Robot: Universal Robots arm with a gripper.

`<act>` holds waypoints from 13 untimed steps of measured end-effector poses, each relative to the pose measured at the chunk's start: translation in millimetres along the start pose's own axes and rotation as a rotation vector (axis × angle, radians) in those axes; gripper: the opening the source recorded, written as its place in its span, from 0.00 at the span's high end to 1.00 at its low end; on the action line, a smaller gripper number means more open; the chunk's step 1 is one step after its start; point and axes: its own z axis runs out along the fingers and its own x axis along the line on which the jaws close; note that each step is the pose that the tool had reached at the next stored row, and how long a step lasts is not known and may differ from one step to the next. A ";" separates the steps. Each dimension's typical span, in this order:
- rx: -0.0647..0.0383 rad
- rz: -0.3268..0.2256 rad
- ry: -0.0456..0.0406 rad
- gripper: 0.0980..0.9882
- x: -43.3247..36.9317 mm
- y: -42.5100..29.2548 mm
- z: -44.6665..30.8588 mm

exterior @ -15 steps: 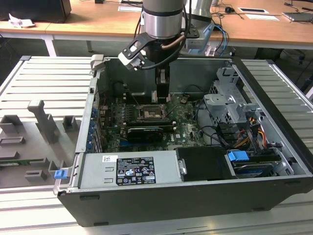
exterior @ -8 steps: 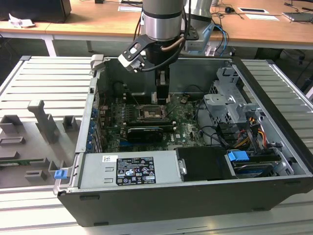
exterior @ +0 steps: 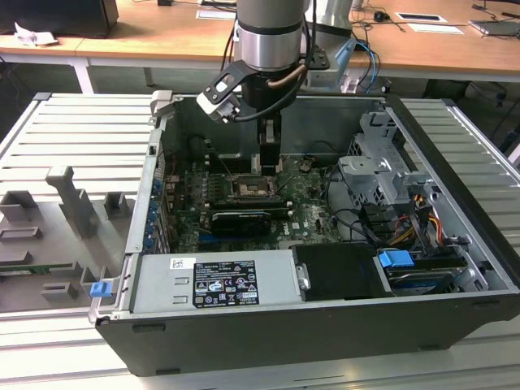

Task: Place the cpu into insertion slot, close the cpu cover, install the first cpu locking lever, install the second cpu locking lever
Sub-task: 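Place the cpu into insertion slot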

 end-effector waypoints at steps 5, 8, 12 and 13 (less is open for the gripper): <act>0.000 0.000 0.0000 0.52 0.0 -0.2 2.3; 0.000 0.000 0.0000 0.52 -0.1 -0.3 3.4; 0.000 0.000 0.0000 0.52 -0.1 -0.4 4.8; 0.000 0.000 0.0000 0.52 -0.1 -0.4 5.4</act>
